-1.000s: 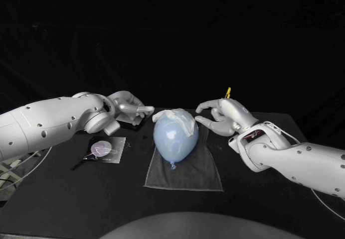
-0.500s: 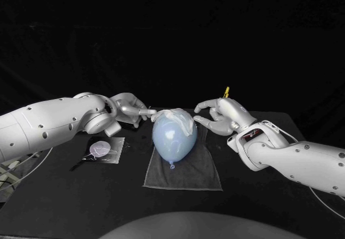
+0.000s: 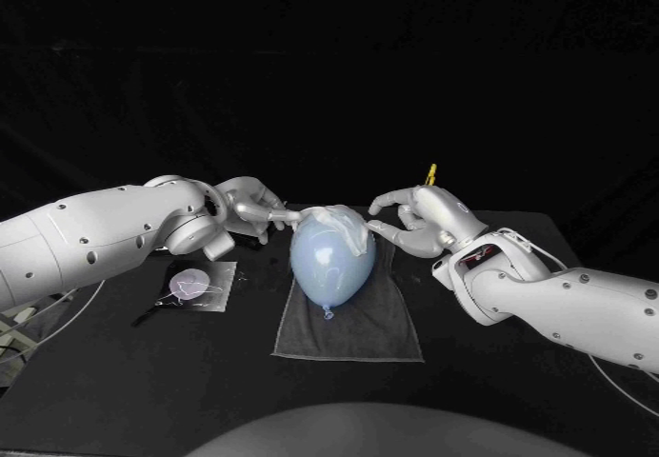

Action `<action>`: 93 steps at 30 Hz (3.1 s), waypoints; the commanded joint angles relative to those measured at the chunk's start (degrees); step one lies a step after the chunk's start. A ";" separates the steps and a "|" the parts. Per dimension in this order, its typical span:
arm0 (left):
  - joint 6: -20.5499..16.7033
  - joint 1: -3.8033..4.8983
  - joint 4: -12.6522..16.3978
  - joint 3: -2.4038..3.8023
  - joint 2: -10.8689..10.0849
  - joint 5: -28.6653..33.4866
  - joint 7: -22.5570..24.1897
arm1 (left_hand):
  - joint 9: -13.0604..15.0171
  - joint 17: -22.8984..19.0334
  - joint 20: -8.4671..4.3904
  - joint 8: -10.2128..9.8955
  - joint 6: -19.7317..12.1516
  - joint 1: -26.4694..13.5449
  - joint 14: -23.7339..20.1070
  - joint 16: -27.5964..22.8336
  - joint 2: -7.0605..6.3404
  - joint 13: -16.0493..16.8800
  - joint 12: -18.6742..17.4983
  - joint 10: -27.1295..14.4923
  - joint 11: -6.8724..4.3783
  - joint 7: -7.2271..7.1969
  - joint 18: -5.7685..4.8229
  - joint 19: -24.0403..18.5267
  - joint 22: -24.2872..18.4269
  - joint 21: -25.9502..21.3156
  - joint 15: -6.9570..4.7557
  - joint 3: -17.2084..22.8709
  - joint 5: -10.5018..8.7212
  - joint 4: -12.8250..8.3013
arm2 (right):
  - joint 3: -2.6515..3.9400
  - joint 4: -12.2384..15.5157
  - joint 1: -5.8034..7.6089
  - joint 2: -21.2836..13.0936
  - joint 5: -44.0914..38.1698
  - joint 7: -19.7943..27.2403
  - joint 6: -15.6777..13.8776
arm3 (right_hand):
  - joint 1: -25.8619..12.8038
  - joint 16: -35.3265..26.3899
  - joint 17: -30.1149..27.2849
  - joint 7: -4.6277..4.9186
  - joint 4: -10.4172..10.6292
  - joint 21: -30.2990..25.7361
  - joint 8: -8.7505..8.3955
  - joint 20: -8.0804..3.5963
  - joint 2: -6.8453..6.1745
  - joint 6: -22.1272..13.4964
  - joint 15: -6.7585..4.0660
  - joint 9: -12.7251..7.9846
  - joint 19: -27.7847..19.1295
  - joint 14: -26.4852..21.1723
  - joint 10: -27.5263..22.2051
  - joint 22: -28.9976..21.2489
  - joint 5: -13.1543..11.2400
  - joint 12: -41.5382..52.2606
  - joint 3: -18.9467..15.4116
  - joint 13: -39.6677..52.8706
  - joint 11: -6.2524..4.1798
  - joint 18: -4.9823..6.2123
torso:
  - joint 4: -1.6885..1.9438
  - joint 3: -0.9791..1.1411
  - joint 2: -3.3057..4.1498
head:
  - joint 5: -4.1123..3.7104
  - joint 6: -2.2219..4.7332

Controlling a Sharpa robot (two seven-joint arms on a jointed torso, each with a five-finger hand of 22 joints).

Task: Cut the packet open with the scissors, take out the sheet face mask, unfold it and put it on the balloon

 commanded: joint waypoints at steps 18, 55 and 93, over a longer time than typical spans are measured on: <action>-0.80 -0.04 -1.82 0.04 0.54 -2.17 -0.59 | -0.02 1.99 -0.19 -0.77 1.19 1.37 1.11 0.34 -0.25 0.82 0.61 1.02 -0.41 0.04 0.39 0.70 -0.22 -0.35 -0.26 -2.23 -0.15 0.28 | 0.06 0.23 0.05 -0.16 0.65 1.08 1.36 | 0.44 0.20 15.05 0.09 0.33 -0.21 -0.37 0.37 0.46 0.37 0.48 -0.15 0.11 6.00 5.12 9.24 -0.22 0.34 -0.09 13.87 0.24 1.16 | 0.04 -0.04 0.01 | -0.38 -0.31; -4.13 -1.38 -2.58 0.05 2.36 -0.03 3.08 | 1.03 0.95 -1.06 -0.09 4.33 15.93 -1.00 -1.00 7.04 1.91 1.14 0.29 -1.88 -2.18 0.41 0.51 -0.32 -0.81 -1.54 7.37 -0.07 -3.52 | 0.06 0.43 0.05 -0.21 0.83 1.18 2.24 | 0.78 0.20 15.05 0.06 0.36 -0.18 -0.57 0.43 0.75 0.57 0.46 -0.37 0.10 6.00 5.14 9.25 -0.21 0.38 -0.08 13.89 0.22 1.19 | -0.02 0.01 -0.01 | -0.86 -0.59; -13.17 0.01 2.87 2.76 1.59 11.12 22.79 | 5.58 1.06 -1.99 0.75 6.68 3.14 -1.18 -3.64 -4.01 2.98 0.42 3.18 -2.25 -1.20 0.38 -5.65 8.76 10.77 -2.00 48.68 -0.03 -17.39 | 0.05 -1.44 0.06 -0.58 8.29 0.97 4.26 | 1.69 0.20 15.05 0.06 0.04 -0.70 -0.99 0.51 1.00 0.80 0.46 -0.76 -0.06 6.00 5.08 9.13 -0.19 0.28 -0.04 13.83 0.21 1.31 | -0.11 0.06 0.01 | -1.46 0.99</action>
